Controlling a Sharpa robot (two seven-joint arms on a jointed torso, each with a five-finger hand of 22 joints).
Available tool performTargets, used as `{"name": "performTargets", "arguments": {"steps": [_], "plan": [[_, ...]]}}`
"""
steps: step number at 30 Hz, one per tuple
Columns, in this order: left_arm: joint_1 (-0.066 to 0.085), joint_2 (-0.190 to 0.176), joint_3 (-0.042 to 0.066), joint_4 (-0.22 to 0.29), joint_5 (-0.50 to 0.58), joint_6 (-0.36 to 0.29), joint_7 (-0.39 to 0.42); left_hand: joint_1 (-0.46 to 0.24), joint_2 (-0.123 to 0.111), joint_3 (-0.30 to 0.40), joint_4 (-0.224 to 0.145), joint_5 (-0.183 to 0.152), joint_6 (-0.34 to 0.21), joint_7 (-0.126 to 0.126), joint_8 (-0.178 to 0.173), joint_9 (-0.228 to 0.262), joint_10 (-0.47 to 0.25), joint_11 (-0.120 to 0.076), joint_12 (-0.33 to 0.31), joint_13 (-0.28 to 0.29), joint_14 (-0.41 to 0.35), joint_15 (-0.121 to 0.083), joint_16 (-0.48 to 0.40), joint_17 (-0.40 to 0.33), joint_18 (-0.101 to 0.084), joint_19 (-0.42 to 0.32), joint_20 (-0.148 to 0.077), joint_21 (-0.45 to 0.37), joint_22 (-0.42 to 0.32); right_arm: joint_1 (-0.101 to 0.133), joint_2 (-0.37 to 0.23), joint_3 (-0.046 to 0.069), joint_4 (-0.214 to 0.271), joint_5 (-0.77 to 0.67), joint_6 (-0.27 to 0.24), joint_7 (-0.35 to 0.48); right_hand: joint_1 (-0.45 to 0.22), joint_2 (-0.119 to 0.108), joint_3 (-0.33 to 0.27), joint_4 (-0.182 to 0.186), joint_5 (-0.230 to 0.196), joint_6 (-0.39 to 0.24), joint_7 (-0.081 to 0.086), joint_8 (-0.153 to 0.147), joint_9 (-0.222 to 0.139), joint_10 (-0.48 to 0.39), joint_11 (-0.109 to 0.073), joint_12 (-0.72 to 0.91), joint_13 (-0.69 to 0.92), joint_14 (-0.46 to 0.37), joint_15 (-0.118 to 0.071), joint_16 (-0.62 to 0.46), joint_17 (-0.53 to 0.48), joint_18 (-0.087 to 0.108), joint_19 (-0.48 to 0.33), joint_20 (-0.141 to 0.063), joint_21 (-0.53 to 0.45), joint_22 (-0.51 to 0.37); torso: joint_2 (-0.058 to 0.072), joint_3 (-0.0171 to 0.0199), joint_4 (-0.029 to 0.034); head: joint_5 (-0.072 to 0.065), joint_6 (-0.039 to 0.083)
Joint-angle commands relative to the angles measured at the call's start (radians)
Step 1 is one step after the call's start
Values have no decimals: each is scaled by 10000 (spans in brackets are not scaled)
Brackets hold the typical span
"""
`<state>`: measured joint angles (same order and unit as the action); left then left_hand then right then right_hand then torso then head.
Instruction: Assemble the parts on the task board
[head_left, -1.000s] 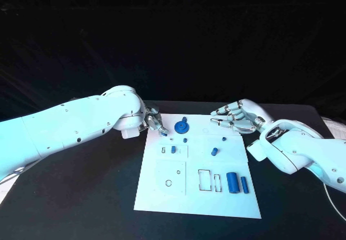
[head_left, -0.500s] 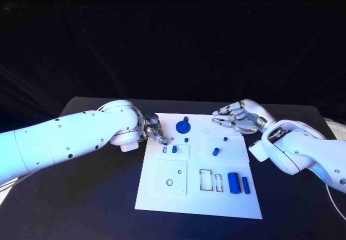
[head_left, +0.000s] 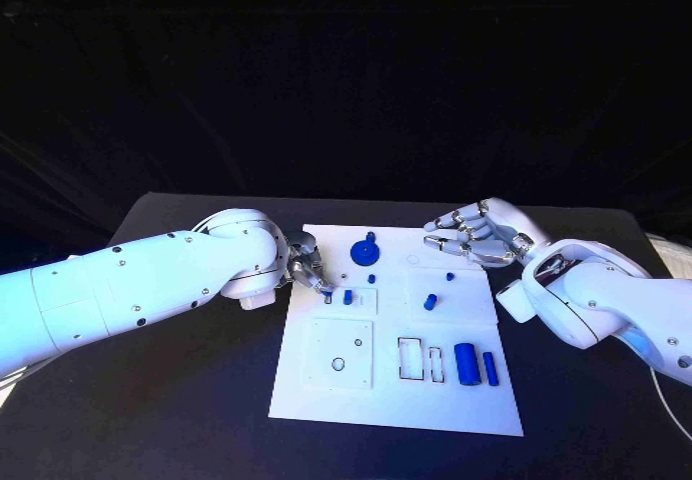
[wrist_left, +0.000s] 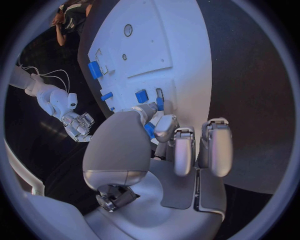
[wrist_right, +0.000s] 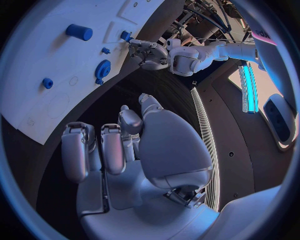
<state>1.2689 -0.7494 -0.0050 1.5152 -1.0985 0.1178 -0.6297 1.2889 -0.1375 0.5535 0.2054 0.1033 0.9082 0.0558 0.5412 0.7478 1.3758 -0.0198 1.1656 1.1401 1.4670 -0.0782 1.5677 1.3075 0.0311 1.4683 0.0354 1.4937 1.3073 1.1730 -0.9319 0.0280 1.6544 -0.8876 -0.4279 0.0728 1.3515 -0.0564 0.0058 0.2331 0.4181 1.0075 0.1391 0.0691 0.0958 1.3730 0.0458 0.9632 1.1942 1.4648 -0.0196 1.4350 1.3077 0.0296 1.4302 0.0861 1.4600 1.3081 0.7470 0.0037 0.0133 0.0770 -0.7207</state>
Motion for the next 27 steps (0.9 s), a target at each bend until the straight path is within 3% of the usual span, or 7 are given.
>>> {"name": "performTargets", "arguments": {"steps": [1, 27], "plan": [[-27, 23, -1, -12, -210, 308, -145, 37, -49, 1399, -1355, 55, 35, -5, 44, 8, 56, 0, 21, -5, 1038, 44, 31, 2633, -64, 488, 4, 40, 1824, -11, 0, 0, 22, -25, 107, 99, 55, 18, -62, -22, 57, 9, -40, -4, 14, -65, -2, -17, -7, 612, -55, -36, 477, 189, -69, 13, -50, 770, -7, 6, 4, 0, -17], [-69, -5, -2, 139, -230, 888, -187, -11, -122, 1474, -1395, 86, 67, -15, 73, 21, 59, -8, 0, -29, 1038, 41, 31, 2633, -59, 477, 2, 24, 1809, -24, -8, 0, 21, -9, 108, 114, 55, 18, -62, -22, 57, 9, -40, -4, 14, -65, -2, -17, -7, 612, -55, -36, 477, 189, -69, 13, -50, 770, -8, 11, 7, 23, -58]]}}
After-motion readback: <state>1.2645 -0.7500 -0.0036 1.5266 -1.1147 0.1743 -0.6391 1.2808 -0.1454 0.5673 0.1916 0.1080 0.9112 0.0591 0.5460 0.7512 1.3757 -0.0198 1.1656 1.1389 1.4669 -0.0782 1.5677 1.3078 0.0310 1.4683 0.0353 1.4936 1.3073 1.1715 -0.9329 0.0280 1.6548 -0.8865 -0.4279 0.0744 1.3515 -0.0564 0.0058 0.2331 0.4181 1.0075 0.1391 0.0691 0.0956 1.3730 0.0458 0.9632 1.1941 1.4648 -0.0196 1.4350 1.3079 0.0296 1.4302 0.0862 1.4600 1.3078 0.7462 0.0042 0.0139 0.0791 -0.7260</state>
